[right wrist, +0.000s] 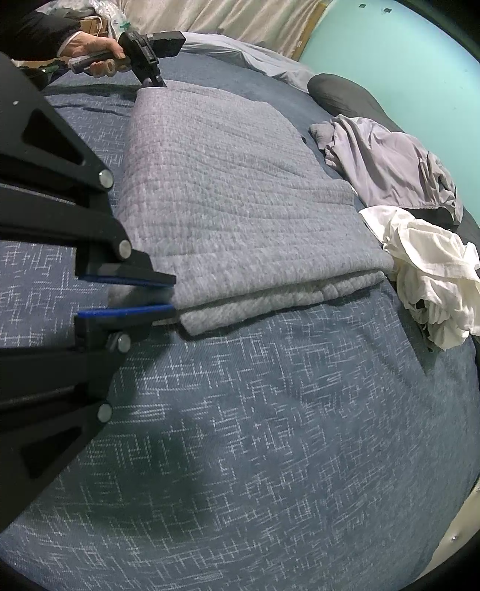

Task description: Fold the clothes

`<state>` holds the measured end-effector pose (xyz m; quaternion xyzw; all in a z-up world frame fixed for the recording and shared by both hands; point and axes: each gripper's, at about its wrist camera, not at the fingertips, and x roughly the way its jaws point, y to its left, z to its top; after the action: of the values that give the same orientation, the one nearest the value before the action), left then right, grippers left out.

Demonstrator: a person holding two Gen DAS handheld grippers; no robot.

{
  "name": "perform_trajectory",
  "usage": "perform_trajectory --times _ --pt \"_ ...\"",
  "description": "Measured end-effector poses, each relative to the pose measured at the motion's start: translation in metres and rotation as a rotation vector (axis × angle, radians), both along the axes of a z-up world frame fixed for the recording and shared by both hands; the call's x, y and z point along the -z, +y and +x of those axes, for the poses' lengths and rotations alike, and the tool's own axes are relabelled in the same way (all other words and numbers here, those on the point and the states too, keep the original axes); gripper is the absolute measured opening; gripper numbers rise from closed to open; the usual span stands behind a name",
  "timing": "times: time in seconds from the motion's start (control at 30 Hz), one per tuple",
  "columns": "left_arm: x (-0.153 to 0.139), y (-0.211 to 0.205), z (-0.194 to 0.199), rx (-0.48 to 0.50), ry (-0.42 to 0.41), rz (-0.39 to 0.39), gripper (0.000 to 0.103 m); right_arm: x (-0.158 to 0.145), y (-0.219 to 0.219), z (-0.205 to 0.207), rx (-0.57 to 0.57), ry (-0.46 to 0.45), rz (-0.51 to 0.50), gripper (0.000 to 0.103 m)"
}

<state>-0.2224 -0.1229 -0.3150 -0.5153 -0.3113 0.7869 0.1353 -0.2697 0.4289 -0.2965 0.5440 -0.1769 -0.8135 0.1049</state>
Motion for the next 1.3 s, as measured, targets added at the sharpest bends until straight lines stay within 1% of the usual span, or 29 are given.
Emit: perform_trajectory --times 0.13,0.37,0.5,0.6,0.77,0.83,0.87,1.0,1.07,1.13,1.17,1.2,1.3 --pt "-0.020 0.009 0.000 0.005 0.044 -0.027 0.019 -0.001 -0.001 0.001 0.001 0.002 -0.004 0.009" --pt "-0.072 0.042 -0.016 0.035 0.131 -0.005 0.018 -0.002 0.003 0.002 0.004 0.010 -0.018 0.009" --pt "-0.101 0.087 -0.037 0.100 0.182 -0.006 0.018 -0.003 0.006 0.003 0.004 0.021 -0.032 0.009" --pt "-0.119 0.127 -0.045 0.161 0.220 -0.005 0.018 -0.006 0.009 0.002 0.000 0.028 -0.046 0.009" --pt "-0.133 0.201 -0.062 0.260 0.255 0.005 0.018 -0.014 0.013 0.006 -0.010 0.047 -0.066 0.009" --pt "-0.131 0.237 -0.070 0.307 0.258 -0.017 0.018 -0.017 0.014 0.008 -0.013 0.055 -0.074 0.009" --pt "-0.125 0.256 -0.074 0.337 0.249 -0.032 0.018 -0.019 0.015 0.010 -0.014 0.058 -0.078 0.009" --pt "-0.089 0.327 -0.079 0.465 0.191 -0.109 0.018 -0.021 0.020 0.012 -0.007 0.061 -0.108 0.009" --pt "-0.072 0.347 -0.077 0.506 0.161 -0.128 0.018 -0.020 0.022 0.011 -0.001 0.061 -0.124 0.009" --pt "-0.057 0.361 -0.072 0.539 0.132 -0.154 0.018 -0.020 0.024 0.010 0.006 0.060 -0.139 0.009" --pt "-0.054 0.362 -0.070 0.540 0.128 -0.153 0.018 -0.019 0.025 0.010 0.009 0.059 -0.147 0.009" --pt "-0.053 0.360 -0.068 0.536 0.128 -0.147 0.019 -0.018 0.026 0.009 0.013 0.056 -0.156 0.009" --pt "-0.063 0.345 -0.067 0.499 0.133 -0.106 0.026 -0.017 0.025 0.008 0.014 0.054 -0.183 0.009"
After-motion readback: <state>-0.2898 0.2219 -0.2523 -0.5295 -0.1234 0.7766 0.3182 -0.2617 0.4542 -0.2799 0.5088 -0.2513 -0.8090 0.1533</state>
